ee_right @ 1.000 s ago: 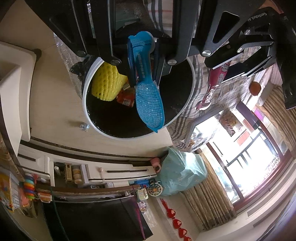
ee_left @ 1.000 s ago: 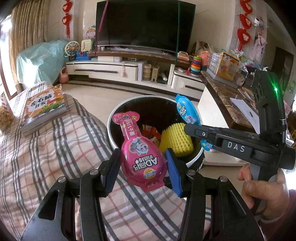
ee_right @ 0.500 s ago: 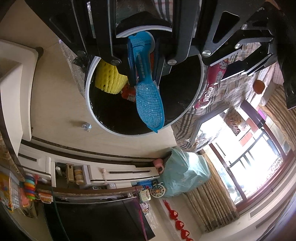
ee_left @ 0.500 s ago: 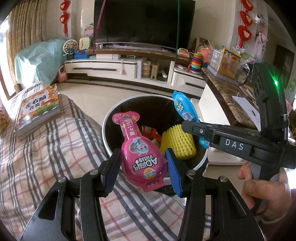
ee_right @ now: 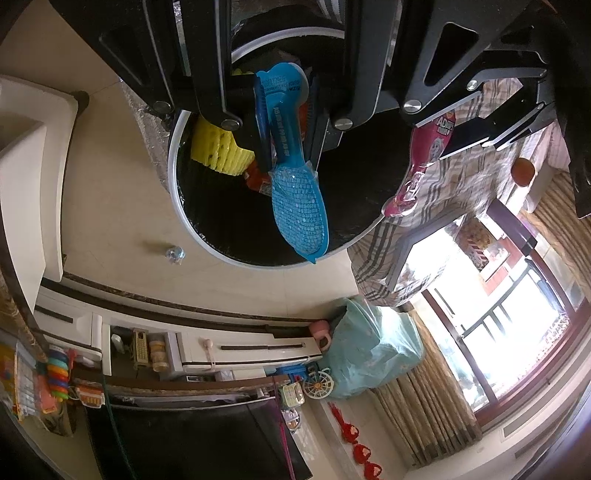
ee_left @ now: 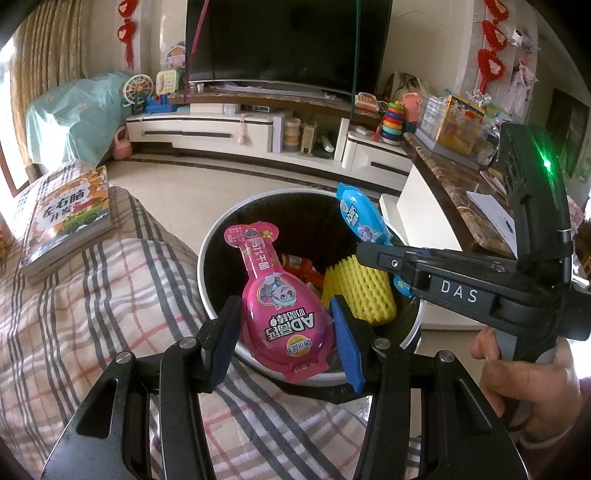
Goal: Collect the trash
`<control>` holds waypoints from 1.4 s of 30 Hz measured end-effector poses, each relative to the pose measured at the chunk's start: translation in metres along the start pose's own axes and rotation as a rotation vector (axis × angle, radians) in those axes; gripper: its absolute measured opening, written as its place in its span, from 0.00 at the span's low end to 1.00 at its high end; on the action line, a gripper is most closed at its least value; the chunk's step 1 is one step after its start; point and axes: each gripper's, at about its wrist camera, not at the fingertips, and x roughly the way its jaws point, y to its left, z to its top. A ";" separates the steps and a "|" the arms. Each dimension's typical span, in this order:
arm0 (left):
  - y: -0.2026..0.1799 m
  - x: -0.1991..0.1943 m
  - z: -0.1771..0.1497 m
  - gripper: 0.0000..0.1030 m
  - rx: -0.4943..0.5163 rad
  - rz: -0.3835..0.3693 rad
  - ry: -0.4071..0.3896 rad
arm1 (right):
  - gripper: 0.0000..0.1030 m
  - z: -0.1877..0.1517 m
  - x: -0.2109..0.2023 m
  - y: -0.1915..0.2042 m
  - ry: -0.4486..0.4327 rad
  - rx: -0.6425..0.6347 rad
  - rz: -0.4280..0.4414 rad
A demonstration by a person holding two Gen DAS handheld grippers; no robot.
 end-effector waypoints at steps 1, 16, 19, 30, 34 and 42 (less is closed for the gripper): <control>0.000 0.001 0.001 0.47 -0.001 -0.001 0.002 | 0.17 0.000 0.001 0.000 0.002 0.001 -0.002; 0.000 0.013 0.007 0.47 -0.006 -0.004 0.022 | 0.17 0.006 0.011 -0.006 0.023 0.022 -0.008; -0.001 0.016 0.008 0.48 -0.002 0.002 0.034 | 0.19 0.007 0.011 -0.008 0.024 0.030 -0.006; -0.004 0.008 0.007 0.72 -0.008 0.025 0.016 | 0.44 0.013 -0.001 -0.016 -0.012 0.072 0.003; 0.003 -0.004 -0.003 0.72 -0.039 0.024 0.001 | 0.50 0.009 -0.011 -0.014 -0.039 0.084 0.011; 0.024 -0.045 -0.044 0.73 -0.147 0.019 -0.036 | 0.78 -0.015 -0.038 0.004 -0.098 0.088 0.025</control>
